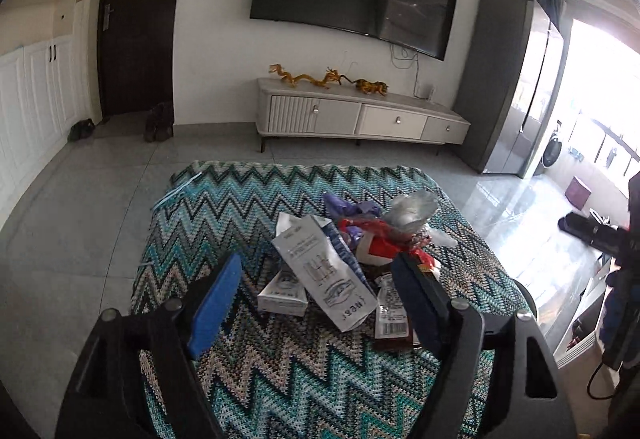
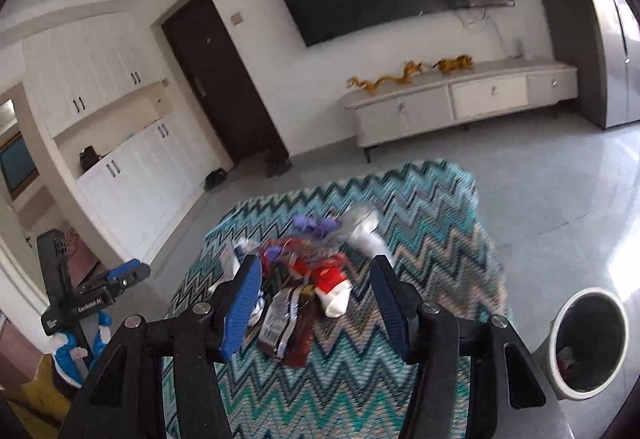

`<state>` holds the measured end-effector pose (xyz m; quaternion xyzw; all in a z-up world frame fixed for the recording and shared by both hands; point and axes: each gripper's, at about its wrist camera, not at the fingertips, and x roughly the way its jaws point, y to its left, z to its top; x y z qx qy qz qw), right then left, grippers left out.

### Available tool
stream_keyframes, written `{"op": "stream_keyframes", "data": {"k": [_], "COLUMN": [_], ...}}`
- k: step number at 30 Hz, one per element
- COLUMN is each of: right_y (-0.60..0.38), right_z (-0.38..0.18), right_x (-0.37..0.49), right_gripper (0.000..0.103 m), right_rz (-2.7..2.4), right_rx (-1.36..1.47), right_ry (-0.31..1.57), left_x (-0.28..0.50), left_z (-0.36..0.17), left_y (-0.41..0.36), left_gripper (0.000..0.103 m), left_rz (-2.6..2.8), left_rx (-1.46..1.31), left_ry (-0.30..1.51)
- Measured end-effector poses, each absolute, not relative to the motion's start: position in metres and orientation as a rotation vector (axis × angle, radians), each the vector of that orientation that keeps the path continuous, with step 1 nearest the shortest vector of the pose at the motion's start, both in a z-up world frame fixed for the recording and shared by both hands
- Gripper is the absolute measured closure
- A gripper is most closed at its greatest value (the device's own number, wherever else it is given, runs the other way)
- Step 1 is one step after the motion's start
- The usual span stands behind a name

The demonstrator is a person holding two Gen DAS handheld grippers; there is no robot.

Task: Collect trash
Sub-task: 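Grasp the brown wrapper with the right gripper while the left grasps the white milk carton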

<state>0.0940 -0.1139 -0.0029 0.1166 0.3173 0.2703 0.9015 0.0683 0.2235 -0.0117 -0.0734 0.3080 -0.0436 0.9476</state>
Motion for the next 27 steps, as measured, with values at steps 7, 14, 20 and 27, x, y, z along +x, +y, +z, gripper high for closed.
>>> {"op": "stream_keyframes", "data": {"k": [7,14,20,27], "right_y": [-0.087,-0.056,-0.038,-0.023], "right_z": [-0.065,-0.120,-0.143,-0.165], "right_x": [0.117,0.133,0.152,0.173], "right_gripper": [0.049,0.049,0.049,0.049], "right_rz": [0.664,0.730,0.806,0.890], "right_rx": [0.264,0.230,0.216,0.242], "right_ry": [0.860,1.015,1.075,1.130], "left_x": [0.091,0.128,0.158,0.177], "left_z": [-0.041,-0.074,-0.094,-0.108], "left_y": [0.232,0.218,0.204,0.194], "left_gripper": [0.018,0.017,0.017,0.017], "left_rz": [-0.085,-0.105,-0.071,-0.024], "left_rx": [-0.192,-0.241,-0.255,-0.278], "left_ry": [0.718,0.815,0.882,0.945]}}
